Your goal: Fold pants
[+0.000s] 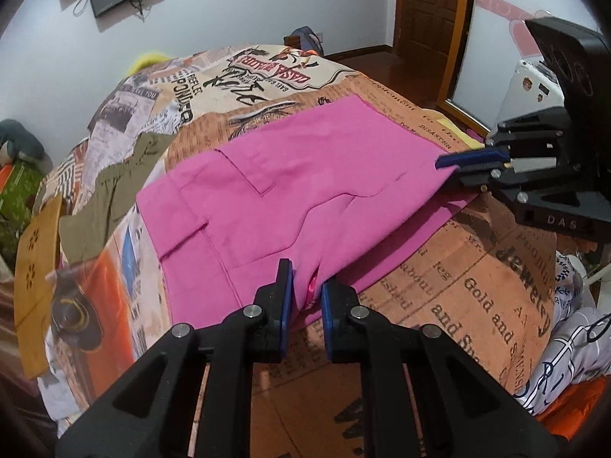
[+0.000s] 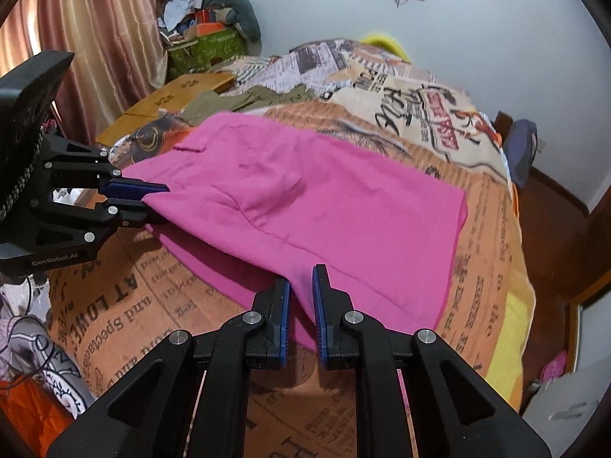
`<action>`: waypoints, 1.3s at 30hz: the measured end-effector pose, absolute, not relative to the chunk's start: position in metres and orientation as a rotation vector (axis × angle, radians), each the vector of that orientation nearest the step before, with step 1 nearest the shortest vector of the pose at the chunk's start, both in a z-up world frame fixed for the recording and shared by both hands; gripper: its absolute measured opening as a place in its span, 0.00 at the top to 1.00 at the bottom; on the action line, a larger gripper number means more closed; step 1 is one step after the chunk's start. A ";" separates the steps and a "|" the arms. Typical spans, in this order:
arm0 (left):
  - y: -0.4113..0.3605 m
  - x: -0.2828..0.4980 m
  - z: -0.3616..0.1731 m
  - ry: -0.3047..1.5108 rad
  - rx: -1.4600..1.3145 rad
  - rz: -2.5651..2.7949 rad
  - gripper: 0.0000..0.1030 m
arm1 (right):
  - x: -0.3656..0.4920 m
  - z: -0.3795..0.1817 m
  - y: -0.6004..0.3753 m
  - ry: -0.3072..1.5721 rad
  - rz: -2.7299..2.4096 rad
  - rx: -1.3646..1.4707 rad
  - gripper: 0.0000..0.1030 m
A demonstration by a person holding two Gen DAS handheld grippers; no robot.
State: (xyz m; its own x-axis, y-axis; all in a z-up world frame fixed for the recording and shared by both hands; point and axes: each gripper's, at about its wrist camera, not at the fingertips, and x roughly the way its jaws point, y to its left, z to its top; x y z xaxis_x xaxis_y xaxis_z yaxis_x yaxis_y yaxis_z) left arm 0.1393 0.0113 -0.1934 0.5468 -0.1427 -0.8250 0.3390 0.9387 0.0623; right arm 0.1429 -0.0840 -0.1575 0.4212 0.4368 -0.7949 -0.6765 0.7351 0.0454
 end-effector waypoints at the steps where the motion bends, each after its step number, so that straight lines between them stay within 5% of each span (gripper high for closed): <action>1: 0.012 0.139 -0.195 0.957 0.213 -0.288 0.87 | 0.143 -0.160 -0.083 0.911 0.712 -0.308 0.90; 13: 0.041 0.125 -0.154 0.940 -0.014 -0.355 0.85 | 0.136 -0.134 -0.096 0.935 0.733 -0.216 0.62; 18: 0.038 0.141 -0.145 0.909 -0.012 -0.285 0.84 | 0.145 -0.127 -0.088 0.939 0.746 -0.106 0.62; 27: 0.026 0.162 -0.206 1.030 -0.036 -0.248 0.83 | 0.155 -0.178 -0.057 1.073 0.729 -0.065 0.62; 39: 0.065 0.139 -0.205 1.009 -0.066 -0.194 0.79 | 0.164 -0.190 -0.123 1.090 0.609 -0.019 0.62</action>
State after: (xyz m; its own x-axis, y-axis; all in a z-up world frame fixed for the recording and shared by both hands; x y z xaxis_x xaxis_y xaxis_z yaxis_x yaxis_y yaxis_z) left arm 0.1391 0.0653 -0.2052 0.5168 -0.1922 -0.8342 0.1309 0.9807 -0.1449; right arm 0.1638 -0.1228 -0.1904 0.3164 0.4539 -0.8330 -0.4718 0.8371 0.2769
